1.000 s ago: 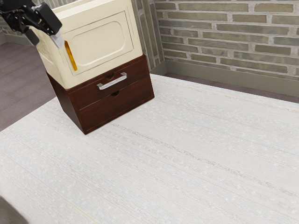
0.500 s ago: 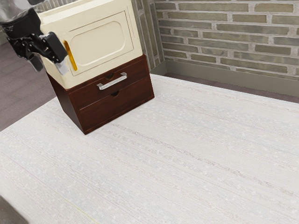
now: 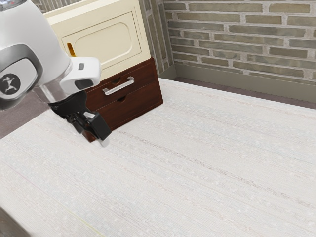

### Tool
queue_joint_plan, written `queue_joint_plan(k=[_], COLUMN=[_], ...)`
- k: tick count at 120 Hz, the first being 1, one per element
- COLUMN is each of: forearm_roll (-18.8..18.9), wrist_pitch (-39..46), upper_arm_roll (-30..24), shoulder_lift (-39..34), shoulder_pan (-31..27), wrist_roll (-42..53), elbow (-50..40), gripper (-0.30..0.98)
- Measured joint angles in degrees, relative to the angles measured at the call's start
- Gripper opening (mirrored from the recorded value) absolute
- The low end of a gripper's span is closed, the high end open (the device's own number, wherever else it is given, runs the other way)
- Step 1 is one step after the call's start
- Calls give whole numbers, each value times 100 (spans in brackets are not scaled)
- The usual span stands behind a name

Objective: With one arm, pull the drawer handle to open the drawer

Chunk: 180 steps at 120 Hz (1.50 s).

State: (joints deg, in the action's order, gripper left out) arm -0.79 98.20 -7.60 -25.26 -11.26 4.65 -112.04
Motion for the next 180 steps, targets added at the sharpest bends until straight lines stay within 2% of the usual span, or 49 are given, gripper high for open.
queue_joint_plan(k=[28,54,73,94,142,180], forearm_roll=[362,901,1253,1397,1609,1731], wrist_pitch=[1115,1529,1516,1360,1093,930], upper_arm_roll=[-349,-373,-374,-335,264,316], shoulder_lift=[719,1377,1642,1828,3673,4804], shoulder_pan=[-19,-200,-222,-233,-234,-175], wrist_roll=[660,1111,1295,1324,1345,1509], elbow=[179,710,945,1152,2982,4364], gripper=[69,69,69,69,69,69])
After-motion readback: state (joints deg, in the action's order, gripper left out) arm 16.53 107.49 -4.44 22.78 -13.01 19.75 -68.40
